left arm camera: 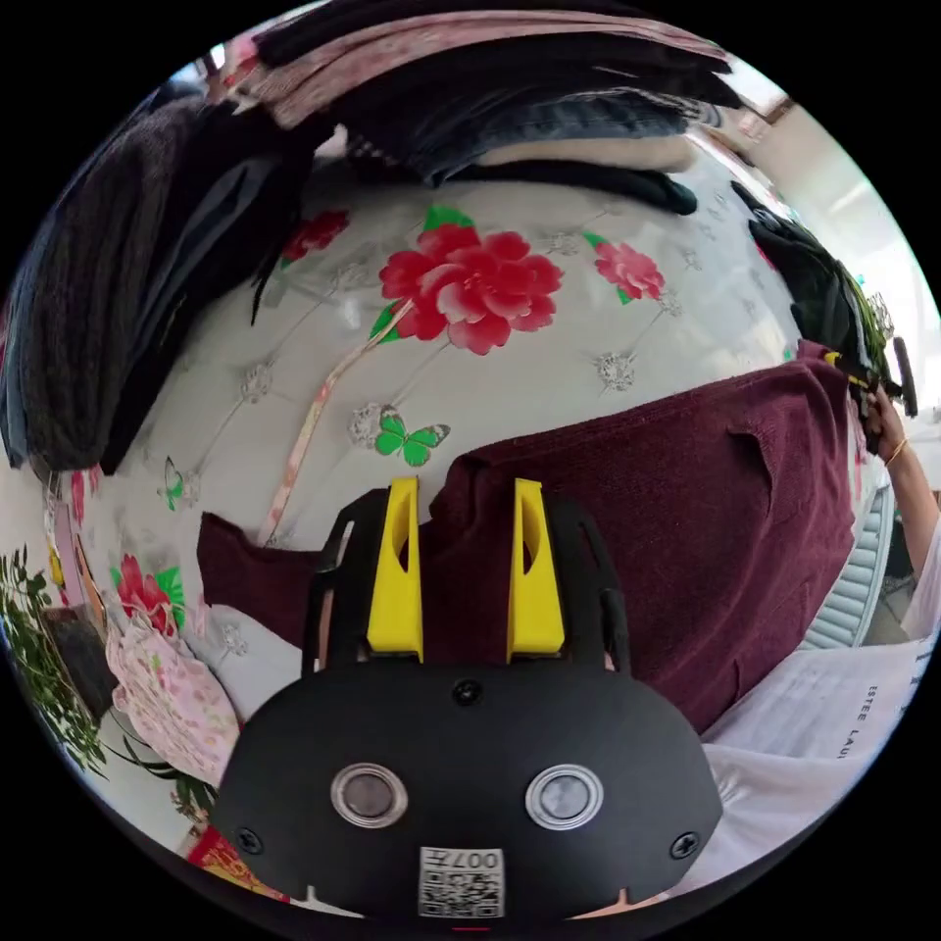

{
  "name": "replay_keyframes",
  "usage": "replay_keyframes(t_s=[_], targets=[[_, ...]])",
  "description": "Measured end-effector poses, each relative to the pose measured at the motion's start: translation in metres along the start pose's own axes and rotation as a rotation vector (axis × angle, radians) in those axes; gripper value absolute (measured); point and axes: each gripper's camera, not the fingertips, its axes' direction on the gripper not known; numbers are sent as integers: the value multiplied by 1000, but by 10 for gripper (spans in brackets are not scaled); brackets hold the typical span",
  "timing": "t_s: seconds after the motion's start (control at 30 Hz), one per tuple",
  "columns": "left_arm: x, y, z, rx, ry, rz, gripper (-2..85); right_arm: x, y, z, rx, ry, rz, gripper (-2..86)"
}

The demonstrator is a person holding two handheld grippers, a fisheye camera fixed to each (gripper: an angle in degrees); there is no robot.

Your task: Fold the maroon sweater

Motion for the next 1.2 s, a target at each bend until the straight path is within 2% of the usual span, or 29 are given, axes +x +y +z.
replay_keyframes(t_s=[0.07,0.17,0.27,0.43,0.53,0.6,0.67,0.7,0.77,0.83,1.03,1.2], targets=[[8,1,1,0,22,11,13,-3,57,-67,298,-39,85,21],[18,21,-14,57,15,10,0,-11,154,-151,579,-127,199,13],[23,58,-71,243,66,3,-4,-36,216,-225,729,-120,163,14],[3,99,-152,443,68,-80,-6,-83,222,-304,877,7,4,42],[-25,77,-160,465,-28,-189,-4,-94,153,-282,821,124,-16,86],[-56,40,-141,414,40,-298,1,-81,89,-244,648,152,-17,112],[-75,23,-129,372,57,-372,6,-50,29,-192,364,73,36,123],[-85,19,-126,346,71,-427,11,-44,26,-185,334,42,45,125],[-94,27,-127,363,73,-462,14,-18,50,-180,349,-75,81,124],[-101,49,-132,405,39,-496,6,5,83,-177,351,-100,110,124],[-127,161,-143,350,88,-567,-3,102,200,-143,96,12,318,126],[-128,290,-161,274,115,-698,9,165,258,-138,76,-168,522,126]])
